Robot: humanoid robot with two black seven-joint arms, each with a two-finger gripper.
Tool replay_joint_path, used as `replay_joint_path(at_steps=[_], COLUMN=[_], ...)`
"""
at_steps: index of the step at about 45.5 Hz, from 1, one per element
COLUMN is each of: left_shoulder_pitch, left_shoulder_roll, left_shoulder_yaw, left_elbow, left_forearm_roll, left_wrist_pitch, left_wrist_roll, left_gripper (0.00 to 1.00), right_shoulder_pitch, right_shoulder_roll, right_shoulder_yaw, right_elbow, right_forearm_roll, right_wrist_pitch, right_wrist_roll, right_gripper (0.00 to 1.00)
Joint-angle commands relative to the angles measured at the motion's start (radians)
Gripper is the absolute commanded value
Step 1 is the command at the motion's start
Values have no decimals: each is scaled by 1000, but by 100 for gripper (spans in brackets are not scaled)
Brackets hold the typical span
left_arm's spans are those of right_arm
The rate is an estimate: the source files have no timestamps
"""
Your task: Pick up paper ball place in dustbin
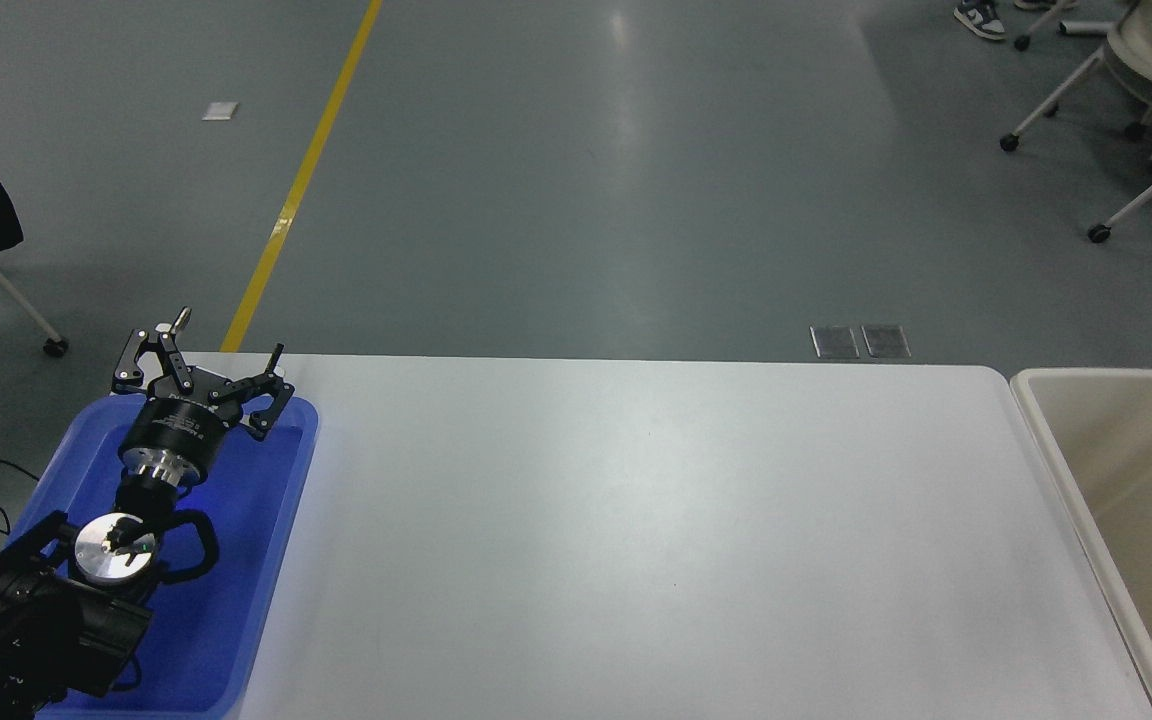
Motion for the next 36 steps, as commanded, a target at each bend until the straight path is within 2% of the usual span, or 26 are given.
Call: replay_joint_path(at_steps=[1,16,17,18,21,22,36], left_shoulder_pitch=[0,0,0,0,0,0,-1], left_shoulder_roll=[1,1,-1,1,-1,1,1], left_shoulder_yaw=[0,0,0,0,0,0,0], left_elbow=[0,0,0,-1,0,0,0], left_forearm_roll=[0,0,0,0,0,0,0], left_wrist_pitch=[0,0,1,1,1,1,0], left_wrist_roll=[1,1,-1,-1,1,-1,-1], left_gripper=[100,100,100,100,100,100,100], right_shoulder_pitch=[-50,-53,-53,-52,-44,-44,-53], right_shoulder_roll=[94,101,99,96,91,91,96], right_shoulder_yaw=[29,22,21,19,19,24,61], right_elbow=[-59,-60,-62,-63,-75,-83,-65], right_forearm_roll=[12,11,9,9,9,11,15], right_wrist_pitch=[-59,-65,-65,-68,-83,-88,-70], right_wrist_roll=[2,2,2,4,4,2,2], right_gripper=[0,0,9,26,88,100,100])
